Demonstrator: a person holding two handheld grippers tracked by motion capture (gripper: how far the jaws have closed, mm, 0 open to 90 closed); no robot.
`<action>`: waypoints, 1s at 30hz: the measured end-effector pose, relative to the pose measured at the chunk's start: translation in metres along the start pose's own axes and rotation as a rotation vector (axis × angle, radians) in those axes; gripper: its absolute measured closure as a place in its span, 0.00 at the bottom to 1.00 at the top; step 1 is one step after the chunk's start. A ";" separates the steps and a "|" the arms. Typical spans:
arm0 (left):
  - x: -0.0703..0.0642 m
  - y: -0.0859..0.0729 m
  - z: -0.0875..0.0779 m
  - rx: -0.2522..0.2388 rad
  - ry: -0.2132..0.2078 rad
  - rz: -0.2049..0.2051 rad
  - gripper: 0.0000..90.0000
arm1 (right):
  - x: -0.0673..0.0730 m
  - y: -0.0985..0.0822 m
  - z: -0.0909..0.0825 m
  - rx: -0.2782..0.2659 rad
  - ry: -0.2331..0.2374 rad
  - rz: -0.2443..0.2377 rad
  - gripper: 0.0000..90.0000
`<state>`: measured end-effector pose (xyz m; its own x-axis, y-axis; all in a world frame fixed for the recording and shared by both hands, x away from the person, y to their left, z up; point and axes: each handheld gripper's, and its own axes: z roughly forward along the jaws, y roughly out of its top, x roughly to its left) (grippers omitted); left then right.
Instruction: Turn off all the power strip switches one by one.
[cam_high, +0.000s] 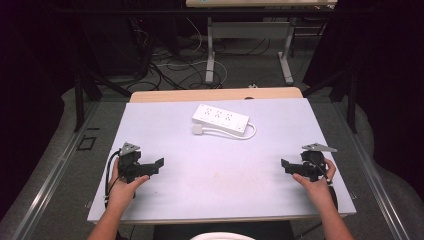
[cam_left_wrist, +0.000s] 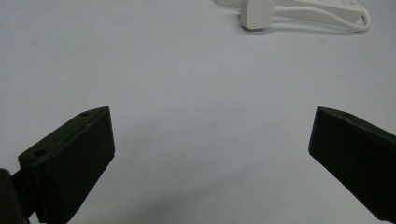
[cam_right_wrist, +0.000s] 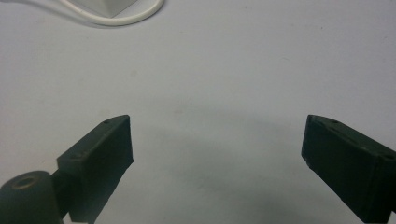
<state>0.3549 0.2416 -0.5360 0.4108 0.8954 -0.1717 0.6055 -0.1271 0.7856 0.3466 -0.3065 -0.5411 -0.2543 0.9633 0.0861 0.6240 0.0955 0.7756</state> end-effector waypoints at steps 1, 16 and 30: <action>-0.001 0.000 -0.002 0.026 -0.006 0.001 0.01 | 0.003 0.000 -0.003 -0.001 -0.007 -0.010 0.09; -0.010 -0.005 -0.003 -0.004 0.008 0.029 0.01 | 0.032 0.028 0.003 0.041 0.051 -0.122 0.17; -0.011 -0.006 -0.005 -0.009 0.002 0.015 0.03 | 0.053 0.081 0.016 0.077 0.137 -0.206 0.18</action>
<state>0.3439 0.2343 -0.5358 0.4182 0.8945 -0.1582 0.5929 -0.1369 0.7936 0.3955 -0.2436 -0.4839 -0.4761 0.8792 0.0189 0.6017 0.3100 0.7361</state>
